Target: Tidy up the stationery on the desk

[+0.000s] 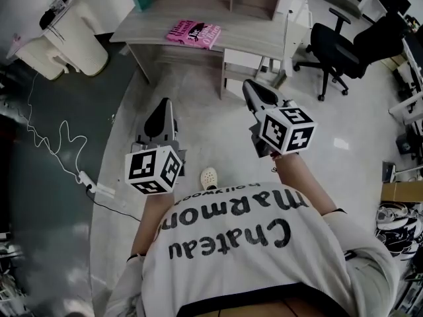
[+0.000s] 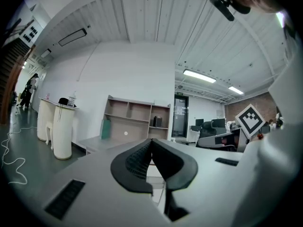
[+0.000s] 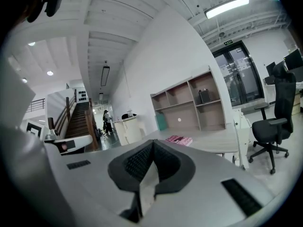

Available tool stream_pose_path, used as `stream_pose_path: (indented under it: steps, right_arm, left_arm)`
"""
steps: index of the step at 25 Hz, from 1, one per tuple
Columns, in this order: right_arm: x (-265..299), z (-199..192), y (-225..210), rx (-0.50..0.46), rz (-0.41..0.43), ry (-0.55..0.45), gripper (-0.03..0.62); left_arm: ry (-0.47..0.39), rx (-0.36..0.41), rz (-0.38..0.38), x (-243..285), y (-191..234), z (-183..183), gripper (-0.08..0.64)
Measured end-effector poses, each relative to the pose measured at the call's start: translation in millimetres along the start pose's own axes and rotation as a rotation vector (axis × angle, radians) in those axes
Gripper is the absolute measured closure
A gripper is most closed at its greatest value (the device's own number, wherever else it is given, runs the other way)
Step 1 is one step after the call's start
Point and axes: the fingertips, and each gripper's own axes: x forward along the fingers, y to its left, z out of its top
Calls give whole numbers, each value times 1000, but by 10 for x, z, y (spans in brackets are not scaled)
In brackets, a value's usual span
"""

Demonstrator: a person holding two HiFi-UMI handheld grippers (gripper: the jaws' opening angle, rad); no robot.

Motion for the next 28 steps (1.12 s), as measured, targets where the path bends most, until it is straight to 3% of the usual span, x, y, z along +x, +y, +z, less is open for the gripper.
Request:
stream_pose_path:
  steps: [13, 28]
  right_arm:
    - [1134, 460, 92, 1, 10, -36, 580]
    - [1631, 528, 83, 52, 5, -36, 580]
  left_arm:
    - [-15, 13, -75, 848, 746, 379, 545]
    - [-13, -17, -90, 1159, 1185, 458, 545]
